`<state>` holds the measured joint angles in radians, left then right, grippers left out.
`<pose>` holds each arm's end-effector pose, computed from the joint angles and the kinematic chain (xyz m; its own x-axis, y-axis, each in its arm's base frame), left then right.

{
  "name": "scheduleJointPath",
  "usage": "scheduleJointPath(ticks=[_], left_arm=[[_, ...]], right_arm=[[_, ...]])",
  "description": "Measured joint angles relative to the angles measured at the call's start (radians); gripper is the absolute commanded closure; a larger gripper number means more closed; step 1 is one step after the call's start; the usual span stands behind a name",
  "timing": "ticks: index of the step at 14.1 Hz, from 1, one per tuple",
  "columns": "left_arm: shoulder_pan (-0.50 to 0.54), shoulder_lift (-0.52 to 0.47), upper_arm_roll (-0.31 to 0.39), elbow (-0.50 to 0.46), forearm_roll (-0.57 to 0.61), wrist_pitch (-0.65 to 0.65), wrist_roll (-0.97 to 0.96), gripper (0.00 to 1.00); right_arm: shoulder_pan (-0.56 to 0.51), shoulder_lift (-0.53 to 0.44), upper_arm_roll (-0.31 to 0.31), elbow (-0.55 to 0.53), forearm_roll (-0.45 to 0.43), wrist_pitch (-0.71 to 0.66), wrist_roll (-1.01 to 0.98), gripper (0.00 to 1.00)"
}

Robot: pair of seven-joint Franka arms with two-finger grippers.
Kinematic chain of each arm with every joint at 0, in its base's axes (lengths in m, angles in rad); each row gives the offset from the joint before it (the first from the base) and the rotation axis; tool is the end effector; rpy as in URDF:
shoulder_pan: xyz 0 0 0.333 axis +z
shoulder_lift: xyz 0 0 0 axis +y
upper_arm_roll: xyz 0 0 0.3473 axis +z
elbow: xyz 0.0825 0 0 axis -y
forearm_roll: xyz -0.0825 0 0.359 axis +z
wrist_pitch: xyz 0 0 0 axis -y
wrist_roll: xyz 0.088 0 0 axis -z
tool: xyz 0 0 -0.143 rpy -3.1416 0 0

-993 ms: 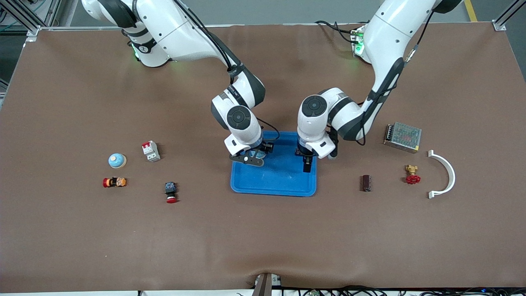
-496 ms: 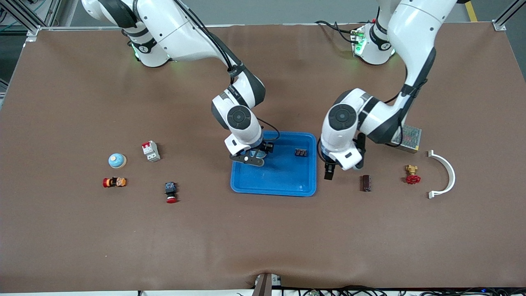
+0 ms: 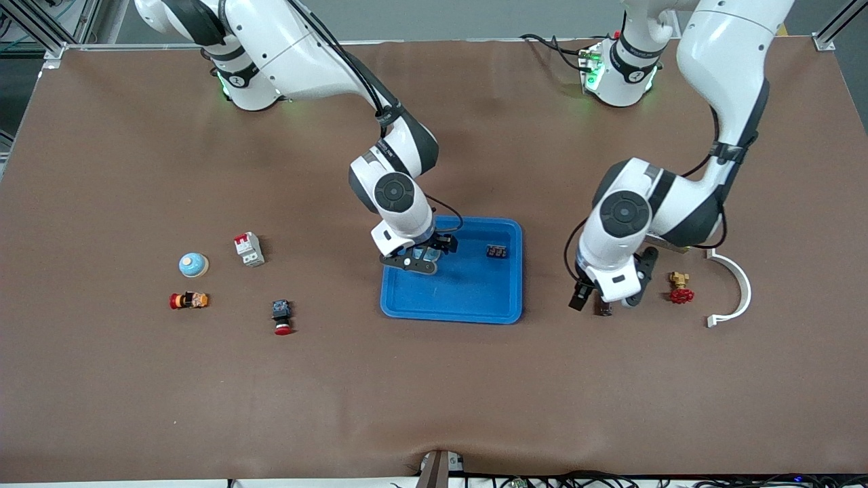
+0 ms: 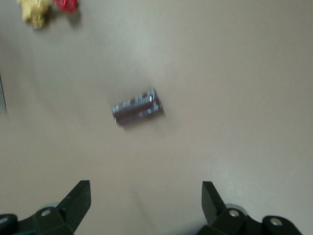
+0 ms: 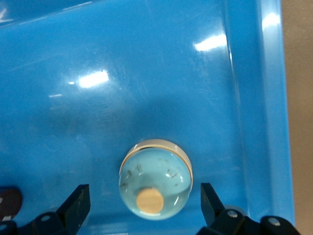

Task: Place electrolytic capacitor and blue bell in tray
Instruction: 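Move the left gripper to the second capacitor while the right gripper withdraws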

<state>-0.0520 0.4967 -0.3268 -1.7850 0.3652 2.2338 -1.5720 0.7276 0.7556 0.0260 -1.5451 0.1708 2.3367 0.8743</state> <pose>0.6161 -0.2029 0.2949 0.5361 0.8341 0.1297 0.8426 -0.5381 -0.0223 0.5180 0.4919 0.2123 0.9673 -0.2358 -0.0936 -0.2457 -0.9628 -0.1129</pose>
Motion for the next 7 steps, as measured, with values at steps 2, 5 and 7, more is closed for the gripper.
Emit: scheduleJointPath(ticks=[2, 5, 7], left_arm=[[0.030, 0.000, -0.001, 0.035, -0.001, -0.045, 0.147, 0.00], [0.066, 0.000, -0.001, 0.079, -0.013, -0.070, 0.328, 0.00], [0.073, 0.006, 0.000, 0.095, -0.016, -0.074, 0.467, 0.00]], right_arm=[[0.000, -0.037, -0.002, 0.022, 0.000, -0.082, 0.000, 0.00], [-0.014, -0.122, -0.013, 0.036, 0.000, -0.201, -0.002, 0.00], [-0.044, -0.175, -0.017, 0.039, -0.001, -0.283, -0.040, 0.00]])
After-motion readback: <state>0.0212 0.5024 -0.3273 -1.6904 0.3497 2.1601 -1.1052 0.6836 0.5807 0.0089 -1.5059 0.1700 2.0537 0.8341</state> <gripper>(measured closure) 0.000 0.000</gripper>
